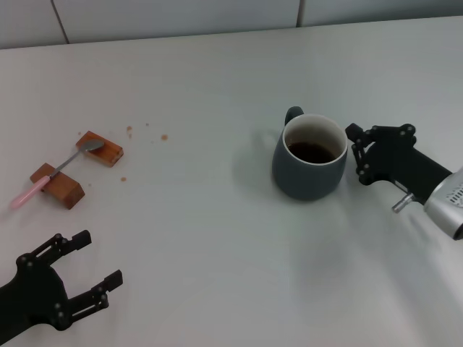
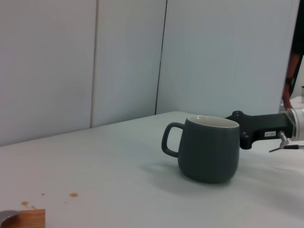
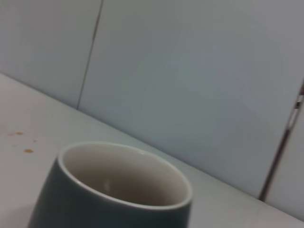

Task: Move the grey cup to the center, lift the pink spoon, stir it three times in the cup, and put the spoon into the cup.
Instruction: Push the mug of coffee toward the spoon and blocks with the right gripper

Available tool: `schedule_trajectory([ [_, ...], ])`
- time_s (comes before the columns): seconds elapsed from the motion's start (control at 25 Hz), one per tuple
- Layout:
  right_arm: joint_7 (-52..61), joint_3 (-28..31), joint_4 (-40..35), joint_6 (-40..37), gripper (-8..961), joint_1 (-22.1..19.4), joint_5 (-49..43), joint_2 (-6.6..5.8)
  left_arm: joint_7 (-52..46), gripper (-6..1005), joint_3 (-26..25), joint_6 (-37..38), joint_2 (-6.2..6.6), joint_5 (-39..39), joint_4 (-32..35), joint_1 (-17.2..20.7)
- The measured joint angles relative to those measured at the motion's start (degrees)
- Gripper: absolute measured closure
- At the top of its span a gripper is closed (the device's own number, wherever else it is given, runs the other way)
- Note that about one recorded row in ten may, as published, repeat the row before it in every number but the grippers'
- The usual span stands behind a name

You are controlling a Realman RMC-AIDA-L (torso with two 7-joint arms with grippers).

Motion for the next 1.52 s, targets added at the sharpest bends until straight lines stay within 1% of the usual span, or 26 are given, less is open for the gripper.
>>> schedule_trajectory([
  [0.04,-0.54,-0.37,0.86,0.97,932,0.81,-0.04,0.02,-0.03,159,-0.28,0.02,-0.01,-0.01,0.0,-0.03],
  [0.12,-0.6,-0.51,1.16,1.28,932,1.13,-0.05,0.02,-0.06,159,-0.38,0.03,-0.02,-0.02,0.0,-0.07],
  [0.2,-0.97,-0.6,3.74,2.58,932,2.43,-0.06,0.05,-0.25,159,-0.59,0.13,-0.03,-0.02,0.0,-0.22],
  [0.32,-1.0,-0.61,4.4,2.94,932,2.7,-0.06,0.08,-0.33,159,-0.85,0.37,-0.03,-0.02,0.0,-0.37],
  [0.44,-1.07,-0.33,7.51,5.02,932,4.31,-0.06,0.17,-0.45,159,-0.88,0.71,-0.01,-0.02,-0.01,-0.6],
  [0.48,-1.07,-0.33,7.51,5.02,932,4.31,-0.06,0.17,-0.45,159,-0.88,0.71,-0.01,-0.02,-0.01,-0.6],
  [0.52,-1.08,0.0,9.23,6.16,932,5.3,0.0,0.19,-0.46,158,-0.89,0.88,0.01,-0.02,0.0,-0.66],
  [0.56,-1.08,0.0,9.23,6.16,932,5.3,0.0,0.19,-0.46,158,-0.91,1.04,0.05,-0.02,0.0,-0.67],
  [0.64,-1.09,0.44,11.53,8.39,932,7.18,0.34,0.27,-0.47,158,-0.94,1.5,0.11,-0.02,0.0,-0.72],
  [0.68,-1.09,0.44,11.53,8.39,932,7.18,0.34,0.27,-0.48,158,-0.94,1.58,0.12,-0.02,-0.01,-0.72],
  [0.8,-1.09,1.14,13.44,10.85,932,9.42,0.41,0.38,-0.49,158,-0.94,1.83,0.15,-0.02,-0.01,-0.72],
  [0.84,-0.92,1.56,14.54,12.2,932,10.9,0.4,0.4,-0.5,158,-0.93,1.9,0.2,-0.02,-0.01,-0.72],
  [0.88,-0.92,1.56,14.54,12.2,932,10.9,0.4,0.4,-0.5,158,-0.93,1.9,0.2,-0.02,-0.01,-0.72],
  [1.0,-0.67,1.94,16.51,14.77,931,13.68,0.18,0.44,-0.5,158,-0.92,1.99,0.2,-0.02,0.0,-0.71],
  [1.16,-0.62,1.97,18.11,16.16,931,15.5,0.11,0.49,-0.5,158,-0.91,2.19,0.04,-0.02,0.0,-0.54],
  [1.28,-0.6,1.98,18.46,16.47,931,15.88,0.07,0.5,-0.5,158,-0.91,2.26,0.01,-0.02,0.0,-0.5],
  [1.4,-0.55,2.88,18.25,16.13,931,15.28,0.2,0.48,-0.5,158,-0.91,2.26,0.01,-0.02,0.0,-0.5],
  [1.44,-0.49,5.86,17.4,14.71,931,13.6,0.27,0.31,-0.5,158,-0.92,2.42,-0.1,-0.02,0.0,-0.37],
  [1.48,-0.49,5.86,17.4,14.71,931,13.6,0.27,0.31,-0.42,158,-0.92,2.44,-0.18,-0.02,0.0,-0.36],
  [1.52,-0.43,7.78,16.74,13.31,931,12.29,0.27,0.13,-0.42,158,-0.92,2.44,-0.18,-0.02,0.0,-0.36],
])
